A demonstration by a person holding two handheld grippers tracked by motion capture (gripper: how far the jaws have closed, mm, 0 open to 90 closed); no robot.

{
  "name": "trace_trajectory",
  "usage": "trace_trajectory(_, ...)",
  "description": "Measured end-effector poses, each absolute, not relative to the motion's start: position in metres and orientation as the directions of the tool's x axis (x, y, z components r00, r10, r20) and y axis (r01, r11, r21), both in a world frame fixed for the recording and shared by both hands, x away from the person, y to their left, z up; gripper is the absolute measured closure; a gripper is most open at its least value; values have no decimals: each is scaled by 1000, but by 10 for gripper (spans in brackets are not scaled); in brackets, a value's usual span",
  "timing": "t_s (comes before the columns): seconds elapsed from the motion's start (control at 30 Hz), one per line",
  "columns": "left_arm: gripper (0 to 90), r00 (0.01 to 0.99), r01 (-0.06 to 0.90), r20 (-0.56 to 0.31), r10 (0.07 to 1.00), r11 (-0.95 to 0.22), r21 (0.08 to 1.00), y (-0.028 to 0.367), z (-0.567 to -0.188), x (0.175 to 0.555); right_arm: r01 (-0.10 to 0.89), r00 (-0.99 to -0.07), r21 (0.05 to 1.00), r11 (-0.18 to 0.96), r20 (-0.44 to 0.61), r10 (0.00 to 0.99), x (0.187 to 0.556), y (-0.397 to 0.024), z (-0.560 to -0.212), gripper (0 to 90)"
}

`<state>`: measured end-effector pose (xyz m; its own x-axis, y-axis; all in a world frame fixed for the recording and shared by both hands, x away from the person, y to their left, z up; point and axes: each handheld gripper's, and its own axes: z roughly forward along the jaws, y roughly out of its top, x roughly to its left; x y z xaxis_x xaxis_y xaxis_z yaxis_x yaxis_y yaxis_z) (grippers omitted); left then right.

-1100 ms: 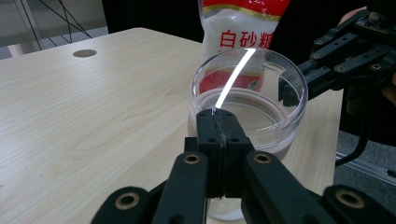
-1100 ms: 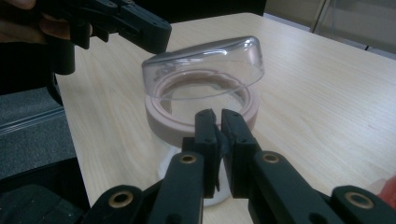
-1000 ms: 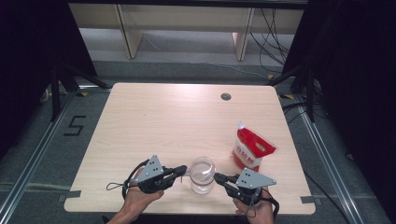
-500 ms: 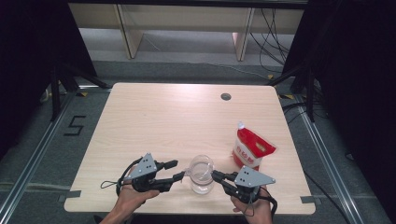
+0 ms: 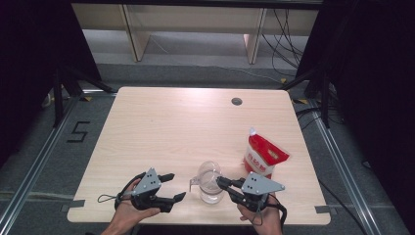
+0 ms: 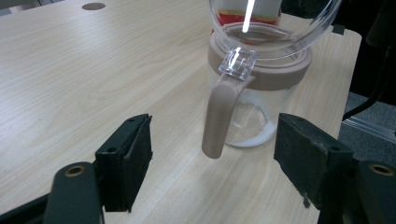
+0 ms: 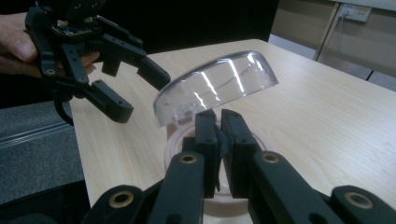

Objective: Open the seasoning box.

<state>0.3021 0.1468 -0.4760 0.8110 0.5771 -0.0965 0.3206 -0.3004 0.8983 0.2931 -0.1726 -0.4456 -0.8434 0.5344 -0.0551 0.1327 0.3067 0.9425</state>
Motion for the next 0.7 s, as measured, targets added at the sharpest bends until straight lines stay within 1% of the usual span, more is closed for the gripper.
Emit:
trace_trajectory(0.07, 258, 803, 328, -103, 587, -291, 899, 150, -478, 302, 123, -847, 944, 305, -60, 529, 294, -170, -444, 857)
trace_trajectory(0.1, 255, 801, 334, -109, 589, -289, 897, 151, -479, 303, 141, -849, 944, 299, -40, 527, 293, -169, -443, 858)
trace_trajectory(0.2, 248, 792, 351, -114, 600, -293, 889, 153, -483, 302, 113, -849, 949, 293, -60, 525, 295, -164, -443, 857)
trace_trajectory(0.27, 248, 793, 349, -114, 599, -293, 890, 153, -484, 302, 128, -850, 949, 288, -45, 525, 294, -162, -442, 858)
trace_trajectory(0.3, 252, 795, 344, -107, 597, -299, 890, 153, -484, 301, 107, -851, 950, 292, -64, 521, 296, -160, -441, 856)
trace_trajectory(0.37, 255, 792, 347, -112, 600, -291, 892, 152, -484, 300, 108, -856, 949, 296, -63, 512, 296, -158, -441, 855)
trace_trajectory(0.5, 253, 800, 324, -88, 593, -304, 896, 152, -483, 299, 97, -864, 950, 295, -66, 499, 297, -152, -437, 853)
trace_trajectory(0.57, 249, 799, 328, -100, 592, -291, 899, 152, -484, 300, 86, -867, 948, 307, -80, 492, 297, -150, -435, 853)
trace_trajectory(0.67, 248, 797, 336, -109, 594, -286, 897, 153, -484, 300, 88, -871, 950, 300, -73, 487, 297, -146, -435, 851)
trace_trajectory(0.7, 246, 799, 332, -102, 593, -293, 897, 154, -483, 301, 84, -876, 948, 308, -78, 476, 297, -144, -435, 850)
